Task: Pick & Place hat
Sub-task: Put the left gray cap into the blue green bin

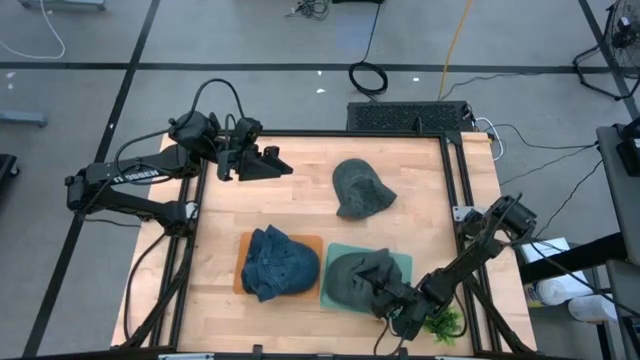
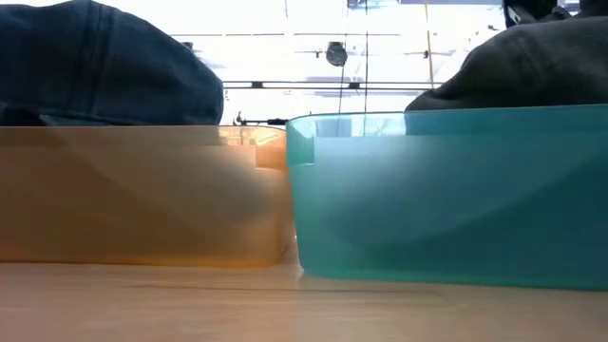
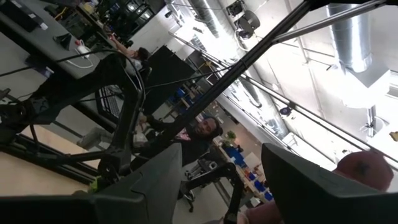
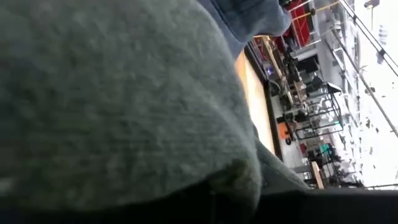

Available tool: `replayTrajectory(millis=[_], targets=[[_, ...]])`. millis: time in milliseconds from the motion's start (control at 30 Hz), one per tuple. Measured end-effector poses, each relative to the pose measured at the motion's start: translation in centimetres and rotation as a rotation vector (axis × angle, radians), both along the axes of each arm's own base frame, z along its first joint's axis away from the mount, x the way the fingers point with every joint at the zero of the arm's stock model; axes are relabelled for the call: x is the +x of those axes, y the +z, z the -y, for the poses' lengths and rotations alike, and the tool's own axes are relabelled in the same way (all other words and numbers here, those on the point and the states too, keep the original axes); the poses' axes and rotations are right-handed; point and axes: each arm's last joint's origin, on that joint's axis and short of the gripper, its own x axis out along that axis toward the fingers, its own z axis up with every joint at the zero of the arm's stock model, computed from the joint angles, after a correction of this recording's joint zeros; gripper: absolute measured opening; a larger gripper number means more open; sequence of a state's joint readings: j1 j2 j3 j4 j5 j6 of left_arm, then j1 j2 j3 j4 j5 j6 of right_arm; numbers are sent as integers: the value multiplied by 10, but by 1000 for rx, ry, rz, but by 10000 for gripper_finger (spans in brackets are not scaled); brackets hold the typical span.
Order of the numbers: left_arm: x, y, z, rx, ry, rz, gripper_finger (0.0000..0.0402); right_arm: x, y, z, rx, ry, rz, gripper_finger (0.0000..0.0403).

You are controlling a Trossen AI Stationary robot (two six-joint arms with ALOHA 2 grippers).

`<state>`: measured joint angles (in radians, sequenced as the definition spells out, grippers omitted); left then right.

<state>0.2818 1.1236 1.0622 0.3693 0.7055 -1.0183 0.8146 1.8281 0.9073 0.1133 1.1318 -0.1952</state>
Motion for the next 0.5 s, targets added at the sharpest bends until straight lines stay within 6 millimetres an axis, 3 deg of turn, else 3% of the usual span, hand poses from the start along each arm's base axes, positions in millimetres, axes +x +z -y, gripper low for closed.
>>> replayTrajectory(millis=[167, 500], targets=[[0, 0, 0, 0, 0, 1, 230, -2, 13, 0, -9, 7, 18, 27], [0, 0, 0, 2, 1, 1, 230, -17, 47, -3, 35, 54, 67, 123]])
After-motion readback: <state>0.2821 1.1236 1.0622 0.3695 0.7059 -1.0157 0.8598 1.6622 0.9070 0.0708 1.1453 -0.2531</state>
